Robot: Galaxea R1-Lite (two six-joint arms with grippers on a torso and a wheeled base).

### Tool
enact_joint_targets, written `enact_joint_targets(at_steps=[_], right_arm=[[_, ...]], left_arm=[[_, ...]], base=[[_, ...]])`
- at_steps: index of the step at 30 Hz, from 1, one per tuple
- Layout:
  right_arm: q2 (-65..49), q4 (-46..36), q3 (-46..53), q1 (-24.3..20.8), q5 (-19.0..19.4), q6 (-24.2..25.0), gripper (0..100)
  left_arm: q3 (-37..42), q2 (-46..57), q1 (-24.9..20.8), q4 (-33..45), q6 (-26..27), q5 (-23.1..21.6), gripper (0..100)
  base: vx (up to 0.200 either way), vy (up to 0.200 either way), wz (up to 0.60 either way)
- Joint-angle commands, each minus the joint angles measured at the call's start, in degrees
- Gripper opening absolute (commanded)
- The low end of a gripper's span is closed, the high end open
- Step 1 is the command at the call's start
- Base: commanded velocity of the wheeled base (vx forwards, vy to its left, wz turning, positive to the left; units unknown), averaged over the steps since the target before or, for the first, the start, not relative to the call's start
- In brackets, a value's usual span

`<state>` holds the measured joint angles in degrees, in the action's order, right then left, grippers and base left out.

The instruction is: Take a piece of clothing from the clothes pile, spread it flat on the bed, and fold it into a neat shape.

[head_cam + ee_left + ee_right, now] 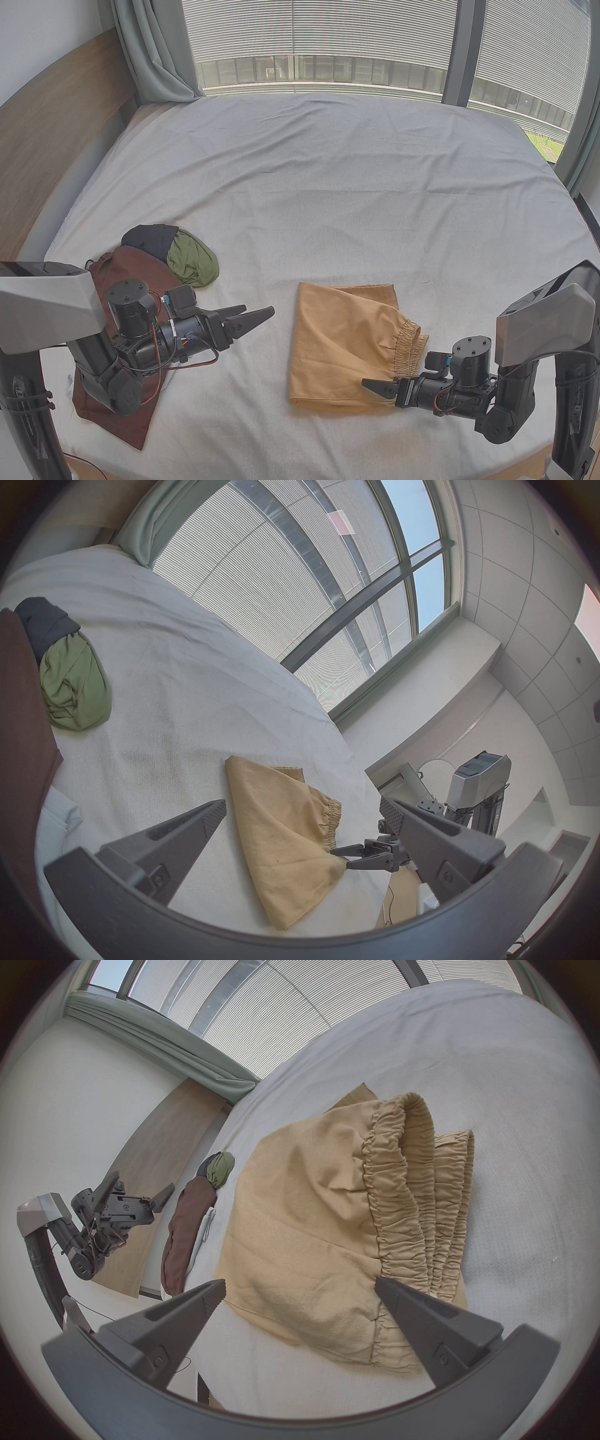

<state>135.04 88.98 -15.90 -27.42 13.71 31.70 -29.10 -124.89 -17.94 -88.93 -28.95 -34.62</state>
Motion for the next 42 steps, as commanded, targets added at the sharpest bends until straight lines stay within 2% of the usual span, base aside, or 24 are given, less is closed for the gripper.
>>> enact_joint_targets(at_steps=[1, 10, 13, 17, 22, 25, 29, 31, 42], right_arm=[[1.02, -0.21, -0.01, -0.09, -0.09, 0.03, 100], [-7.68, -0.47, 3.68, -0.27, 0.44, -0.14, 100], [-9.97, -0.56, 5.70, 0.43, 1.75, -0.41, 100], [-9.35, -0.56, 7.72, 3.25, 3.78, -3.04, 100], [-7.68, -0.65, 8.69, 6.32, 4.39, -7.61, 100], [-6.98, -0.56, 8.69, 6.85, 4.39, -7.70, 100], [-5.66, -0.56, 8.16, 8.08, 4.92, -7.79, 100], [-4.34, -0.56, 7.99, 8.43, 5.27, -7.70, 100], [0.76, -0.47, 5.96, 8.70, 4.83, -7.70, 100]], left_arm=[[0.62, 0.44, -0.07, -0.01, 0.65, -0.01, 100], [1.06, 0.44, -0.07, -0.01, 1.62, -0.45, 100], [1.24, 0.44, 0.01, -0.01, 2.32, -0.36, 100], [2.12, 0.35, 0.37, -0.01, 6.80, -0.53, 100], [3.52, 0.44, 0.45, -0.01, 11.90, -0.45, 100], [4.14, 0.44, 0.45, -0.01, 13.04, -0.45, 100], [6.16, 0.44, 0.63, -0.01, 17.18, -0.36, 100], [6.51, 0.53, 0.89, -0.01, 21.22, -0.53, 100], [6.51, 0.44, 0.89, -0.01, 22.71, -0.53, 100]], base=[[0.000, 0.000, 0.00], [0.000, 0.000, 0.00], [0.000, 0.000, 0.00], [0.000, 0.000, 0.00], [0.000, 0.000, 0.00], [0.000, 0.000, 0.00], [0.000, 0.000, 0.00], [0.000, 0.000, 0.00], [0.000, 0.000, 0.00]])
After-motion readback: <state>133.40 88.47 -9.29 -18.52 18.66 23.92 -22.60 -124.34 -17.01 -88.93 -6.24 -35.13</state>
